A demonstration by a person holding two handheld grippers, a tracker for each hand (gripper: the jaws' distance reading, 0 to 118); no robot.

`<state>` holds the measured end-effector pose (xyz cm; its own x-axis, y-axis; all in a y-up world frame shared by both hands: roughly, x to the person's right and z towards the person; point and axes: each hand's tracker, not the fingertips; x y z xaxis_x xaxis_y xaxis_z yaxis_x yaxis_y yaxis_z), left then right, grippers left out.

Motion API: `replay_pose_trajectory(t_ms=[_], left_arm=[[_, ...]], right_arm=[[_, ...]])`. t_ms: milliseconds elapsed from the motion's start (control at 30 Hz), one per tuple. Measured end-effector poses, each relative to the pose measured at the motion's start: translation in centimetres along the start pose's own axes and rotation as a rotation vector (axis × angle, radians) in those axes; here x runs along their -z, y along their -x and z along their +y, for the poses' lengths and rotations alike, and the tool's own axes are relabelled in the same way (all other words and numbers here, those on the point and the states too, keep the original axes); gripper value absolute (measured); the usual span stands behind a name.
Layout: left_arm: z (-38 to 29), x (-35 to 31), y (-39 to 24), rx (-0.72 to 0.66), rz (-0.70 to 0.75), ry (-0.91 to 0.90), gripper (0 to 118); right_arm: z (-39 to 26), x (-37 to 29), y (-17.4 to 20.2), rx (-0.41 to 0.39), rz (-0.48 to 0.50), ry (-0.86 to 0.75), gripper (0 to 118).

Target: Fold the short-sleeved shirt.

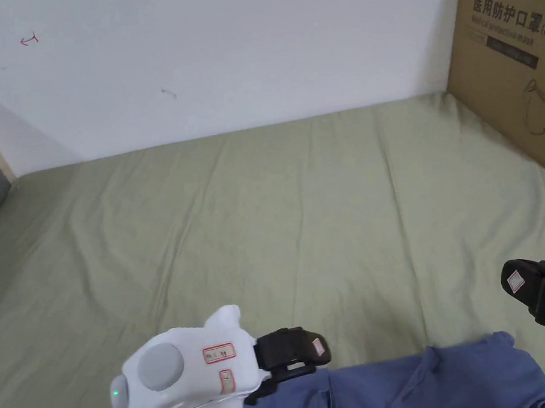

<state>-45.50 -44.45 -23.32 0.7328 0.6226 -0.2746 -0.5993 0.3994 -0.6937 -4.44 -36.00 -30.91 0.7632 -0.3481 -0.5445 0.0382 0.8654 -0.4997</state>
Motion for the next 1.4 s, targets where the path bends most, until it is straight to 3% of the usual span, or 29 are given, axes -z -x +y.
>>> replay_pose_trajectory(t_ms=[33, 67, 133, 300, 500, 600, 700, 833, 967, 1000, 1033, 1100, 1133, 1167, 1200, 1400], left_arm=[[0.0, -1.0, 0.0, 0.047, 0.089, -0.010, 87], [-0.1, -1.9, 0.0, 0.092, 0.154, -0.033, 66], [-0.6, -3.1, 0.0, 0.148, 0.206, -0.046, 4], [-1.9, -1.5, 0.6, 0.147, 0.189, 0.087, 3], [-4.1, 5.4, -0.5, 0.192, 0.229, 0.246, 2], [-4.6, 7.9, -0.9, 0.210, 0.228, 0.229, 2], [-4.4, 7.9, -1.4, 0.111, 0.076, 0.230, 2], [-4.3, 6.1, -1.8, -0.036, -0.339, 0.283, 2], [-3.5, 2.5, -0.1, -0.086, -0.374, 0.156, 2], [-3.3, 1.2, 0.6, -0.125, -0.385, 0.118, 3], [-2.9, -0.1, 1.8, -0.153, -0.395, 0.080, 14], [-2.2, -2.8, 4.2, -0.165, -0.366, 0.006, 55], [-1.8, -4.0, 5.6, -0.186, -0.347, -0.018, 88], [-1.6, -5.0, 6.9, -0.211, -0.333, -0.031, 106], [-1.4, -5.8, 8.0, -0.233, -0.317, -0.041, 112], [-1.2, -6.9, 14.9, -0.300, -0.285, -0.024, 112]], right_arm=[[0.0, 0.1, 0.0, -0.007, 0.002, 0.004, 5], [0.0, 0.2, 0.1, -0.013, 0.004, 0.007, 5], [-0.1, 0.4, 0.3, -0.022, 0.009, 0.009, 5], [-0.2, 0.7, 0.6, -0.032, 0.019, 0.014, 5], [0.3, 0.3, 0.4, -0.046, 0.004, 0.016, 5], [0.6, 0.0, 0.3, -0.052, -0.005, 0.012, 5], [0.6, -0.1, 0.4, -0.049, -0.006, 0.016, 5], [0.5, 0.0, 0.5, -0.040, -0.002, 0.020, 5], [0.9, 0.2, 0.4, 0.010, 0.003, 0.028, 5], [1.0, 0.1, 0.3, 0.029, 0.015, 0.025, 5], [1.1, 0.1, 0.3, 0.038, 0.021, 0.019, 5], [1.1, 0.1, 0.3, 0.041, 0.020, 0.011, 5], [1.2, 0.1, 0.4, 0.039, 0.017, 0.008, 5], [1.2, 0.1, 0.6, 0.037, 0.015, 0.007, 5], [1.2, 0.2, 0.6, 0.036, 0.014, 0.010, 5], [1.1, 0.7, 0.6, 0.045, 0.010, 0.036, 5]])
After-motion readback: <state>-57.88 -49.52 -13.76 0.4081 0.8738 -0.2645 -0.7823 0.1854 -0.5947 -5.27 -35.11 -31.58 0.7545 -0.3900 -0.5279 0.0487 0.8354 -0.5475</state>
